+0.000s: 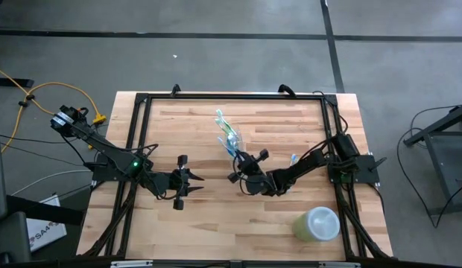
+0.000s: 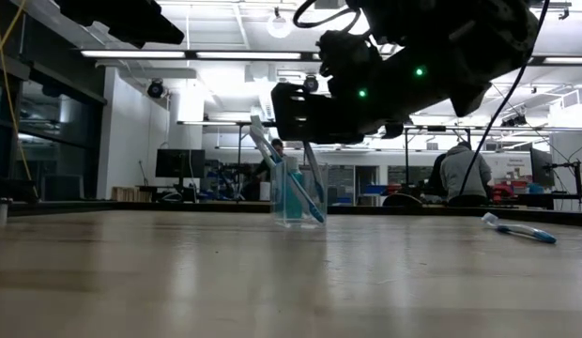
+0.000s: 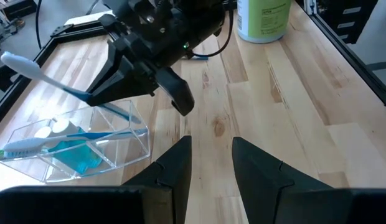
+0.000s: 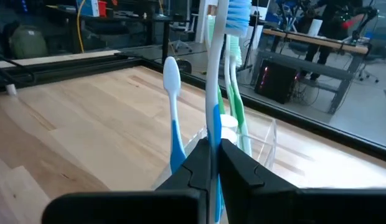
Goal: Pick & Place toothbrushing station
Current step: Put the left blue toothbrush into the transparent organizer, then put the blue toothbrush into the transparent organizer
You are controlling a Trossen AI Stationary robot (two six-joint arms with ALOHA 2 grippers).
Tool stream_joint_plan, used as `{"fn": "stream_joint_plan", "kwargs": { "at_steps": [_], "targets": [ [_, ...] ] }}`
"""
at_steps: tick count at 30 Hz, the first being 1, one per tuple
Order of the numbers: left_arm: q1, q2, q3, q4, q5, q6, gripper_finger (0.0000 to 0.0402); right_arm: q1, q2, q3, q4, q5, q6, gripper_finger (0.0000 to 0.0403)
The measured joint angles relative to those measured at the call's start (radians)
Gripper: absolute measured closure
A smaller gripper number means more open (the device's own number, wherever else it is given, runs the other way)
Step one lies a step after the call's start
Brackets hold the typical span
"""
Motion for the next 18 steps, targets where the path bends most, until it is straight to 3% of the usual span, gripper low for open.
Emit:
{"fn": "stream_joint_plan", "kwargs": {
  "at_steps": [8,18],
  "targets": [
    [0.0,0.0,0.0,0.0,0.0,-0.001,0.0291,-0.01,0.0,-0.003,0.011,-0.061,0.005,0.0356],
    [0.0,0.0,0.0,0.0,0.0,-0.003,0.0291,-0.012,0.0,-0.003,0.015,-0.057,0.005,0.0323]
  ]
}}
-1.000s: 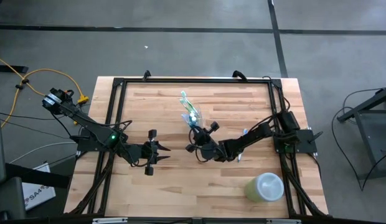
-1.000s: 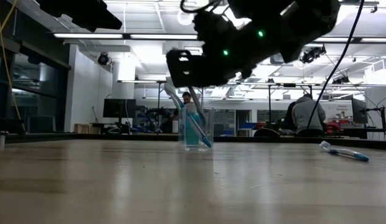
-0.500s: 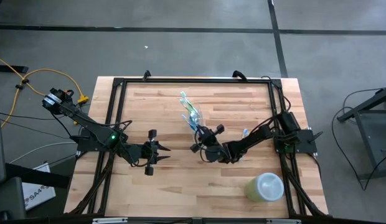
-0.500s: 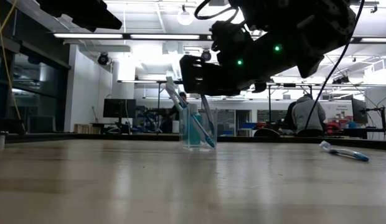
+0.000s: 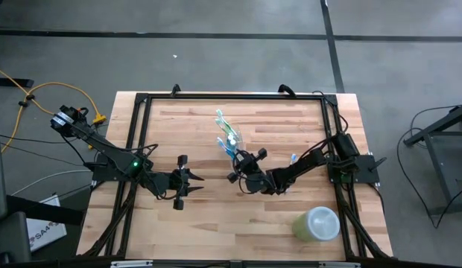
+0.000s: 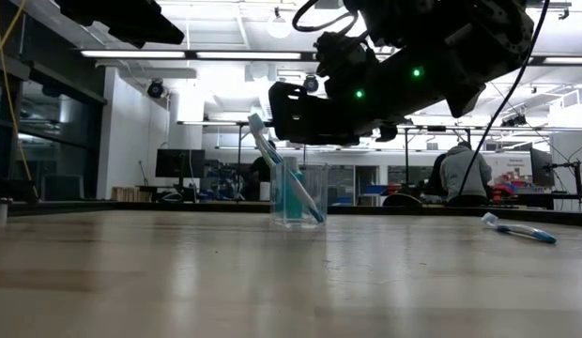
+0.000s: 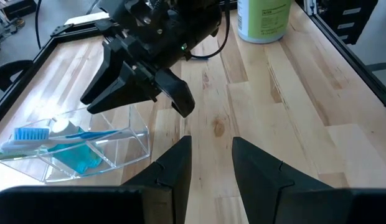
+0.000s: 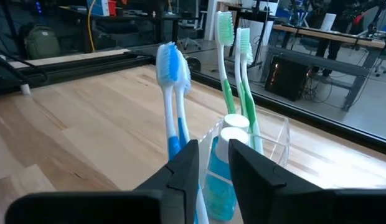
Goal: Pick & Place toothbrushing station
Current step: Put the blue toothbrush into the transparent organizer
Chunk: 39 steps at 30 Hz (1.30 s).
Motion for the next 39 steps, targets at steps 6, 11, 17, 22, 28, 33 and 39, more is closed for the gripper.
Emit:
{"fn": "stream_joint_plan", "kwargs": {
  "at_steps": [6,11,17,22,28,33,39],
  "targets": [
    [0.0,0.0,0.0,0.0,0.0,0.0,0.0291,0.0,0.0,0.0,0.084,0.006,-0.092,0.0312],
    [0.0,0.0,0.0,0.0,0.0,0.0,0.0291,0.001,-0.003,0.0,0.28,0.013,-0.325,0.0306],
    [0.0,0.0,0.0,0.0,0.0,0.0,0.0291,0.028,-0.031,0.003,0.446,0.173,-0.584,0.0304],
    [0.0,0.0,0.0,0.0,0.0,0.001,0.0291,0.073,-0.097,0.024,0.463,0.415,-0.82,0.0309],
    [0.0,0.0,-0.001,0.012,0.0,0.001,0.0291,0.117,-0.179,0.049,0.556,0.425,-0.938,0.0309],
    [0.0,0.0,0.0,0.019,0.0,0.001,0.0291,0.136,-0.193,0.056,0.557,0.422,-0.945,0.0309],
    [0.0,0.0,-0.001,0.022,0.009,0.001,0.0291,0.143,-0.195,0.056,0.458,0.421,-0.878,0.031]
  ]
}}
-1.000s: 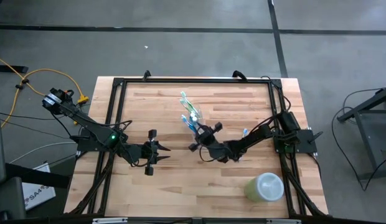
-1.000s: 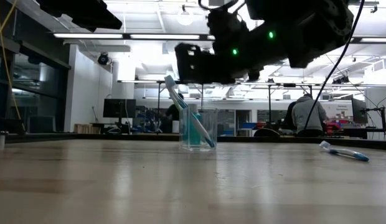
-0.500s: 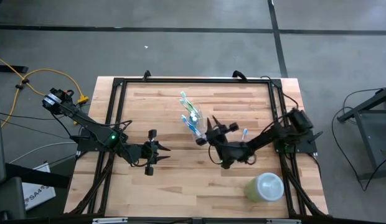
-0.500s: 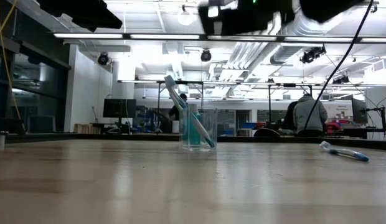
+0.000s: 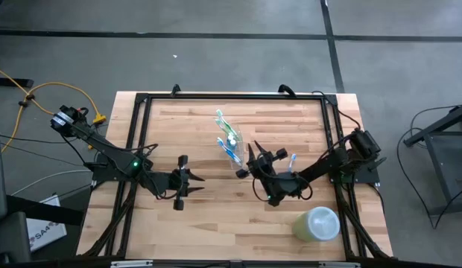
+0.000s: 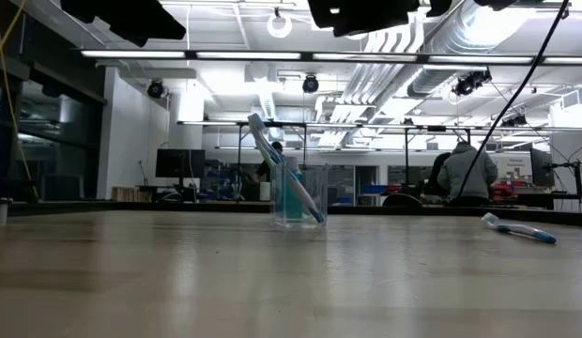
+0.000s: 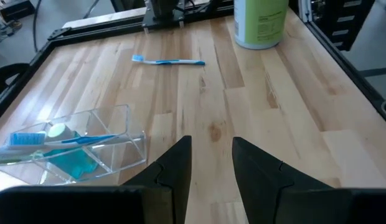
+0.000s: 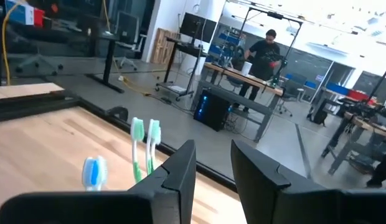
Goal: Pick & Place toothbrushing station
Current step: Put the blue toothbrush into the transparent organizer
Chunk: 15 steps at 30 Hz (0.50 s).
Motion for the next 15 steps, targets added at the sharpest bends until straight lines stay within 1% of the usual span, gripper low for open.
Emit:
{"fn": "stream_joint_plan", "kwargs": {
  "at_steps": [7,9,11,13,15],
  "targets": [
    [0.0,0.0,0.0,0.0,0.009,0.0,0.0291,0.055,0.0,0.0,0.002,-0.002,-0.015,0.031],
    [0.0,0.0,0.0,0.001,0.01,0.0,0.0291,0.077,0.0,0.0,0.0,-0.025,-0.022,0.031],
    [0.0,0.0,0.0,0.001,0.01,0.0,0.0291,0.1,0.0,0.0,-0.002,-0.091,-0.018,0.031],
    [0.0,0.0,0.0,0.003,0.01,0.0,0.0291,0.119,0.0,0.0,-0.031,-0.201,0.022,0.031],
    [0.0,0.0,0.0,0.009,0.01,0.0,0.0291,0.128,-0.008,0.0,-0.101,-0.328,0.094,0.031]
  ]
}}
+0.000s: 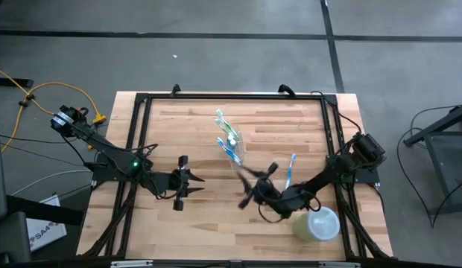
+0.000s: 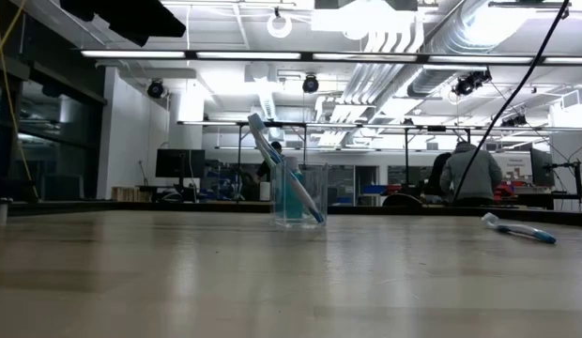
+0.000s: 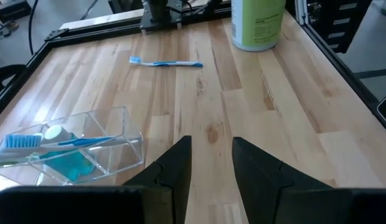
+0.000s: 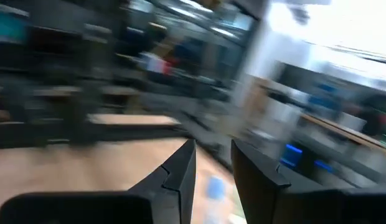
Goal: Pick & Place toothbrushing station
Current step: Put the blue toothbrush into the transparent organizer
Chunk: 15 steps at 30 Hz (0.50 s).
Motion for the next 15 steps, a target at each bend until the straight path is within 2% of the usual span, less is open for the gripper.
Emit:
{"fn": "stream_joint_plan", "kwargs": {
  "at_steps": [2,4,6,8,15],
  "targets": [
    [0.0,0.0,0.0,0.008,0.001,0.0,0.0291,-0.006,-0.021,0.0,-0.13,-0.132,0.134,0.031],
    [0.0,0.0,0.0,0.022,0.001,-0.001,0.0291,-0.031,-0.053,0.001,-0.335,-0.294,0.324,0.031],
    [0.0,0.0,0.0,0.027,0.006,-0.006,0.0291,-0.076,-0.084,0.0,-0.537,-0.47,0.529,0.031],
    [0.0,0.0,0.0,0.026,0.01,-0.009,0.0291,-0.123,-0.095,0.001,-0.677,-0.591,0.695,0.031],
    [0.0,0.0,0.0,0.029,0.014,-0.01,0.0291,-0.197,-0.134,0.0,-1.084,-0.701,0.981,0.031]
  ]
}}
